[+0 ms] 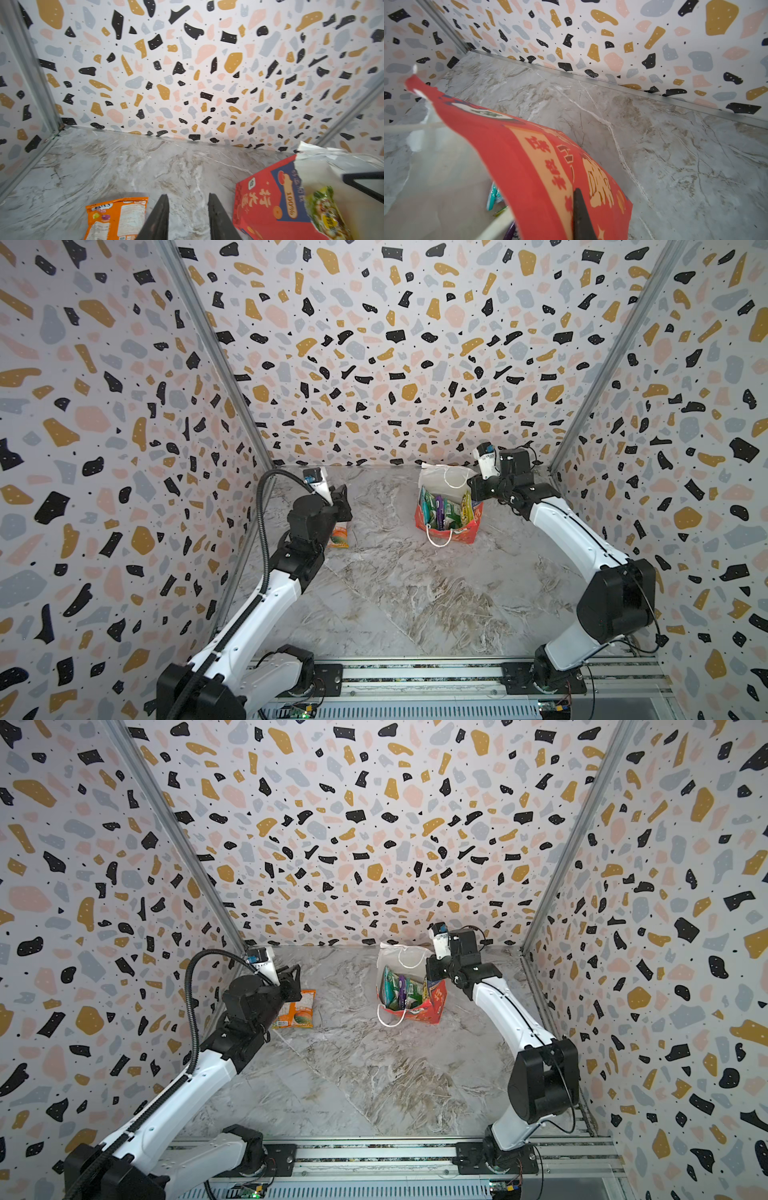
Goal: Take the snacks out of the paper bag
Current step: 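Move the left gripper into the bag while the right gripper holds the rim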
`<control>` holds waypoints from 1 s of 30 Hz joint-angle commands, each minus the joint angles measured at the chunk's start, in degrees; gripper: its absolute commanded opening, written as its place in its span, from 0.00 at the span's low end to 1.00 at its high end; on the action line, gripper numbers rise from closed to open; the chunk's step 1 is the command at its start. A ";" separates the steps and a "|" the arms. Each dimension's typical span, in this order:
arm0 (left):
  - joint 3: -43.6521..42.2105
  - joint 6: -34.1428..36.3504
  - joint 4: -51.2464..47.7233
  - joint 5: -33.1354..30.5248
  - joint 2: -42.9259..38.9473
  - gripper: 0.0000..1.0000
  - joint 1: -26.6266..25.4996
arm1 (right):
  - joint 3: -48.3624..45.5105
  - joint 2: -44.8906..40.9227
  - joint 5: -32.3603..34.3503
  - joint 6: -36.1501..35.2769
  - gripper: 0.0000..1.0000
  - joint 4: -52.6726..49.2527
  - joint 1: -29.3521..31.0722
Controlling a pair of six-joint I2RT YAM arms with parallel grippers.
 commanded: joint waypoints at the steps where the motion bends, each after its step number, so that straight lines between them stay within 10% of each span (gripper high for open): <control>1: -2.39 2.84 2.73 -0.19 -4.11 0.33 -4.36 | -3.99 -7.04 -2.06 -1.33 0.00 10.85 2.36; 17: -2.39 22.82 3.78 5.53 -0.89 0.32 -31.47 | -19.93 -18.33 -2.13 4.39 0.00 19.27 11.14; 30: 2.91 7.41 8.91 7.17 11.48 0.40 -33.22 | -22.02 -20.18 -1.22 7.81 0.00 22.13 12.87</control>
